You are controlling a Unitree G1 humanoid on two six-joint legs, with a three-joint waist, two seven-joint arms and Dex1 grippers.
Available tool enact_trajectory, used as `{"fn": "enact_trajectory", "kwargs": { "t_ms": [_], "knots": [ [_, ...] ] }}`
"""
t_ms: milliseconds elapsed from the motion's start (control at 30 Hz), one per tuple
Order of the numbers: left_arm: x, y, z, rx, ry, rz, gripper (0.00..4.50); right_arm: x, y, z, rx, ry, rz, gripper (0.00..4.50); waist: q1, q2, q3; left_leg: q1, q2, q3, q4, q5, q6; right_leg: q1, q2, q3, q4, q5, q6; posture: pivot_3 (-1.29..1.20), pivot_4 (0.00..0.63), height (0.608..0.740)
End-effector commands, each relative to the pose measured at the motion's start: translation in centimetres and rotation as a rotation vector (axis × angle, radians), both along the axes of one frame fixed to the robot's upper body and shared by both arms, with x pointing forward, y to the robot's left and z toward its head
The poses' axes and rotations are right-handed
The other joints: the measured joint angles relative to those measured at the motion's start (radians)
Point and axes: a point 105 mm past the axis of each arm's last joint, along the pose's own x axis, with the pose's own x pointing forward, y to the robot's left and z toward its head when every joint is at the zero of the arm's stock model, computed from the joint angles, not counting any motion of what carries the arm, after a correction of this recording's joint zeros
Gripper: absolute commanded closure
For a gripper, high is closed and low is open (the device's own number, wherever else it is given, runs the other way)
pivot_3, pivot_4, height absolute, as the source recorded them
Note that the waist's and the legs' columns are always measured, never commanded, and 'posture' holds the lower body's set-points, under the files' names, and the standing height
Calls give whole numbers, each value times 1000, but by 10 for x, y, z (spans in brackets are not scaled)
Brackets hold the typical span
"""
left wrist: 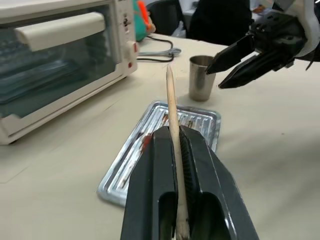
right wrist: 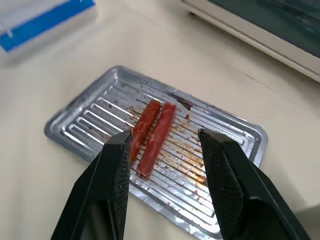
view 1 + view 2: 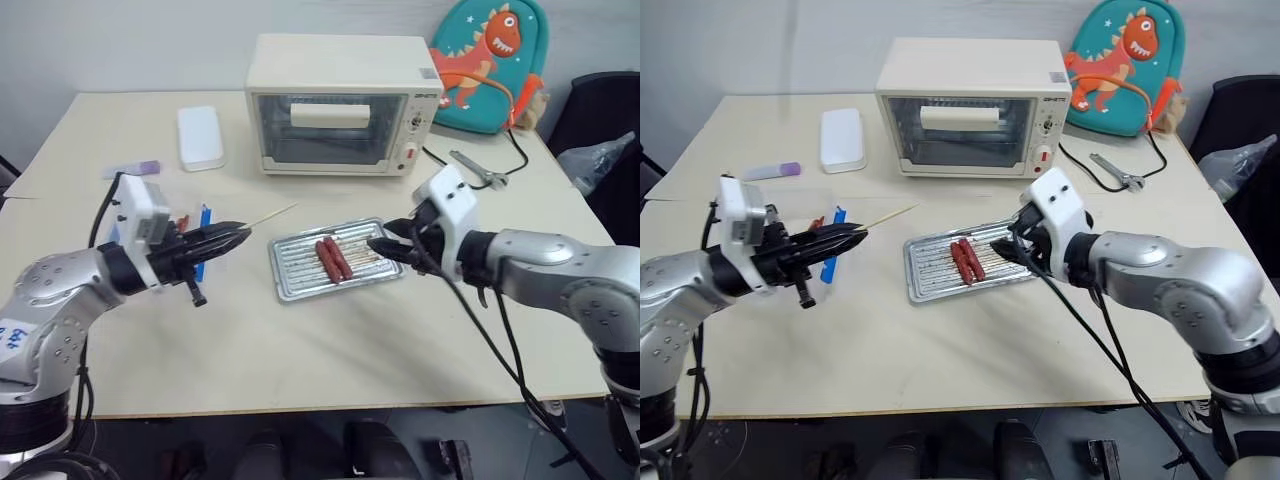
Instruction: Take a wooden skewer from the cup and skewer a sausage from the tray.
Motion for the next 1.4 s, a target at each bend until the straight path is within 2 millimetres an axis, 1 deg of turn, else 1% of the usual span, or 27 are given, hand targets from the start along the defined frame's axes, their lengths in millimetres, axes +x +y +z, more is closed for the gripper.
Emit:
{"fn": "enact_trajectory", "kwargs": {
  "t_ms": [33,100,167,267,333,533,767,1233,1333,1400],
  "knots": [
    [-12,0,12,14,-45,2,4500,11,10,-6,-63,-73,4,1327,0,0,0,0,-1,0,0,0,0,0,-1,0,0,0,0,0,150,740],
    [-15,0,12,16,-44,11,4500,20,16,-21,-117,-79,6,1327,-1,0,0,0,-1,0,0,0,0,0,-1,0,1,0,0,0,150,740],
    [-17,-1,10,19,-40,15,4500,30,21,-31,-118,-67,-9,1327,-3,0,0,0,-1,0,-1,0,0,0,-1,0,2,0,0,0,150,740],
    [-18,-4,8,17,-37,17,4500,45,25,-35,-98,-66,-45,1327,-4,0,0,0,-1,0,-1,0,0,0,0,0,3,0,0,0,150,740],
    [-18,-5,8,14,-37,17,4500,49,27,-37,-93,-62,-52,1327,-6,0,0,0,-1,1,-1,0,-1,-1,0,0,4,0,0,0,150,740],
    [-18,-9,8,0,-41,14,4500,55,34,-45,-90,-53,-54,1327,-6,0,0,0,-1,1,-2,1,-1,-1,0,0,4,0,0,0,150,740],
    [-16,-12,10,-10,-49,9,4500,55,37,-49,-97,-45,-41,1327,-7,0,0,0,-1,1,-2,1,-1,-1,0,-1,4,0,0,0,150,740],
    [-13,-15,17,-24,-65,1,4500,67,40,-63,-123,-42,-61,1327,-13,0,0,1,-1,1,-2,1,-1,-1,1,0,5,0,0,0,150,740],
    [-13,-15,16,-24,-65,-2,4500,67,42,-66,-123,-35,-52,1894,-16,0,0,1,-1,1,-2,1,-2,-1,1,0,6,0,0,0,150,740],
    [-13,-15,16,-24,-64,-4,4500,67,43,-68,-116,-26,-49,2440,-20,0,0,2,-1,1,-2,1,-2,-1,1,0,6,0,0,0,150,740]
  ]
}}
